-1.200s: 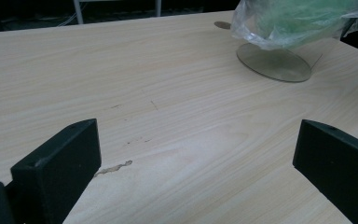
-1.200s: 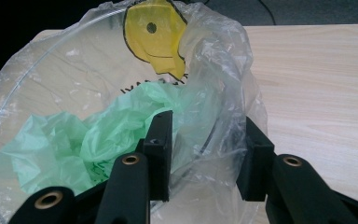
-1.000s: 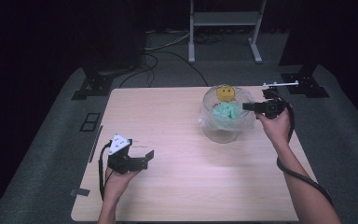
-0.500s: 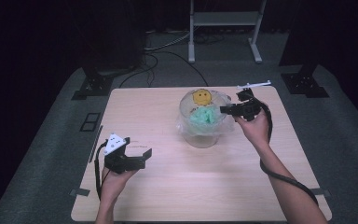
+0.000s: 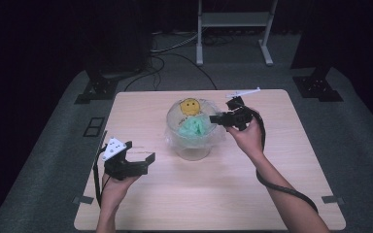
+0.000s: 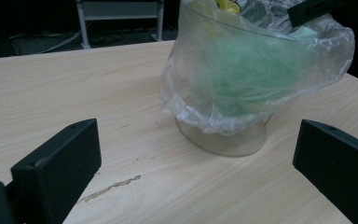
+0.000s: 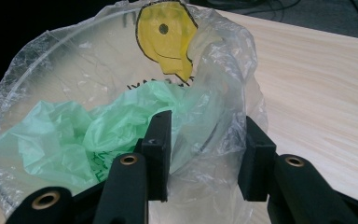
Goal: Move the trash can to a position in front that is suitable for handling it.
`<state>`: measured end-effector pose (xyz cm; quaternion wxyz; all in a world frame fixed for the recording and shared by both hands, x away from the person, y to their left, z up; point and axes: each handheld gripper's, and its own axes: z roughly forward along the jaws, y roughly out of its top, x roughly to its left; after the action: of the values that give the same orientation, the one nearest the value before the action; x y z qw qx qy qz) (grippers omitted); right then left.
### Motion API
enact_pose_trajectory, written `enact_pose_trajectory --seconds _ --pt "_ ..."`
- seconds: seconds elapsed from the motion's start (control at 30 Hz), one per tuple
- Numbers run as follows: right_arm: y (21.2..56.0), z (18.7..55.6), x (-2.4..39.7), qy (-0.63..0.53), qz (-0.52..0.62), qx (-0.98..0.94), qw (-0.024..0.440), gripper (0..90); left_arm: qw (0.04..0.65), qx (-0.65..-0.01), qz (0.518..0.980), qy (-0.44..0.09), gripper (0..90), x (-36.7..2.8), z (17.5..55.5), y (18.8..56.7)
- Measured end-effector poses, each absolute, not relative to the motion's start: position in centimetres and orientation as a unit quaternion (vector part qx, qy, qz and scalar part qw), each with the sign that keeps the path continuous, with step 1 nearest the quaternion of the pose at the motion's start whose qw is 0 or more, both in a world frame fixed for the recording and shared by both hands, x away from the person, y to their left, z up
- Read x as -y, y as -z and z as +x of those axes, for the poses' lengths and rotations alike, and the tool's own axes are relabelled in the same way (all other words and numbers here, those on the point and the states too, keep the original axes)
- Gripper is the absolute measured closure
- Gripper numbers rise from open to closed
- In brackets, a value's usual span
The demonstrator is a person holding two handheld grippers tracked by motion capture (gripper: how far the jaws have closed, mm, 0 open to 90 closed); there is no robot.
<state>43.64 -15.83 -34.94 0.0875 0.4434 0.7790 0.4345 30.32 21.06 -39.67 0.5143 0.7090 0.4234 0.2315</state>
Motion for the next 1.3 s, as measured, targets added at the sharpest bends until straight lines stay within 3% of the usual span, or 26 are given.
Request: enact_pose_trajectory --seconds 0.5,0.6,0.83,1.13,1.3 --pt "35.1 42.0 11.6 -0.445 0.396 -0.801 0.063 59.3 0.525 -0.419 0.705 -0.228 0.0 -21.0 30.1 38.8" --pt "35.0 42.0 11.3 -0.454 0.387 -0.801 0.048 49.2 0.529 -0.415 0.705 -0.227 0.0 -20.9 30.1 38.4" --pt "33.8 41.8 13.1 -0.486 0.390 -0.780 0.061 35.6 0.535 -0.406 0.705 -0.226 3.8 -20.2 30.7 37.1" --pt "33.3 41.8 16.7 -0.500 0.409 -0.761 0.059 32.0 0.527 -0.415 0.707 -0.223 7.4 -19.4 32.7 36.2" --pt "33.4 41.8 18.0 -0.506 0.417 -0.753 0.057 31.5 0.522 -0.431 0.705 -0.211 16.4 -19.8 34.0 35.8"
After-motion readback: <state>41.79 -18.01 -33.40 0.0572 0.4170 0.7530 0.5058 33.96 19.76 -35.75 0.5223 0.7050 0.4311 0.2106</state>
